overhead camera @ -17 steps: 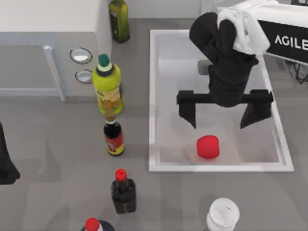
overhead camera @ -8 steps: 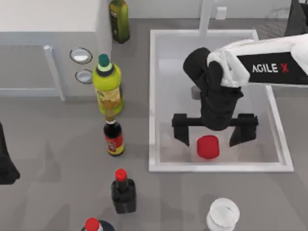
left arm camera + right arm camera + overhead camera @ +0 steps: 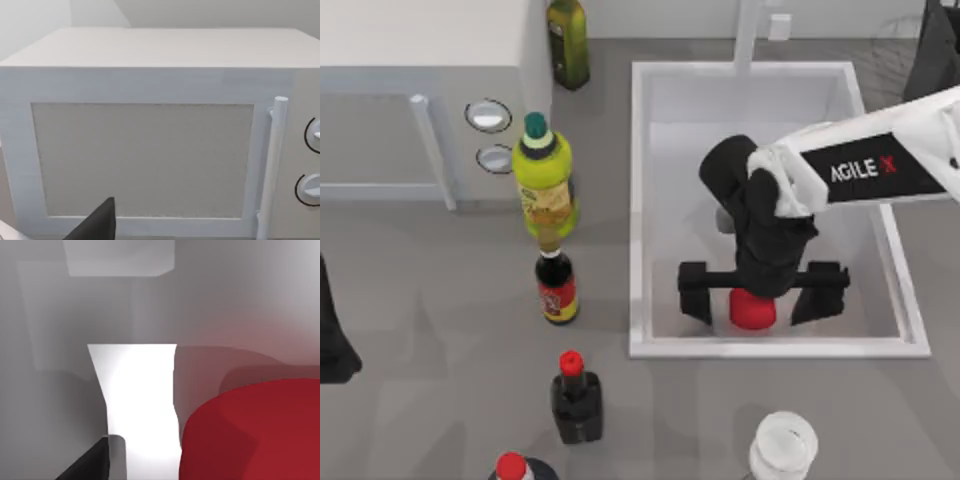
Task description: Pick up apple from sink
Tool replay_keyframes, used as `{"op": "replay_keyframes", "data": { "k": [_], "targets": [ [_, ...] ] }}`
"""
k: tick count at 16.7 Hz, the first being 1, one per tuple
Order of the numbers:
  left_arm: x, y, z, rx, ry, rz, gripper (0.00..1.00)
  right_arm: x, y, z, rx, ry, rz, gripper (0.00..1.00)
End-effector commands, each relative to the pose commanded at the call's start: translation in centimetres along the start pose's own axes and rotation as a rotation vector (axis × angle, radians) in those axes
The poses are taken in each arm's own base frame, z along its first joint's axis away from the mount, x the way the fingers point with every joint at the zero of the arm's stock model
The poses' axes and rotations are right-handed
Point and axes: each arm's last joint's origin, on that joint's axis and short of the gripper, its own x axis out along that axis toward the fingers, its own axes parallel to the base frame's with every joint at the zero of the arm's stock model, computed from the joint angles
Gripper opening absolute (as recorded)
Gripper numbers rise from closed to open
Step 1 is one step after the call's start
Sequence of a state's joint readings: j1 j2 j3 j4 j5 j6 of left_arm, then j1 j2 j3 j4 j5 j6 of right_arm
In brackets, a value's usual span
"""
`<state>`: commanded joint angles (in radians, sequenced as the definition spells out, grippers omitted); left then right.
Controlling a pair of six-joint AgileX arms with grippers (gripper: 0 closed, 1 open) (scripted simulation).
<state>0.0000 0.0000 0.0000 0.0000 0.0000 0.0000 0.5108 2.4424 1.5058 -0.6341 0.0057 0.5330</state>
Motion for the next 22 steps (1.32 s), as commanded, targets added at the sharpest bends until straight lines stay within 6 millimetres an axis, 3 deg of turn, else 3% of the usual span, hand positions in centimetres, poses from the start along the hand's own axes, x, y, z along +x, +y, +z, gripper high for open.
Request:
{"op": "replay_keyframes", "data": {
  "k": [1,14,22],
  "targets": [
    [0.0,0.0,0.0,0.0,0.0,0.0,1.0,0.0,0.0,0.0,0.0,0.0,0.0,1.0],
    [0.0,0.0,0.0,0.0,0.0,0.0,1.0,0.0,0.0,0.0,0.0,0.0,0.0,0.02],
    [0.0,0.0,0.0,0.0,0.0,0.0,1.0,0.0,0.0,0.0,0.0,0.0,0.0,0.0]
  ]
}}
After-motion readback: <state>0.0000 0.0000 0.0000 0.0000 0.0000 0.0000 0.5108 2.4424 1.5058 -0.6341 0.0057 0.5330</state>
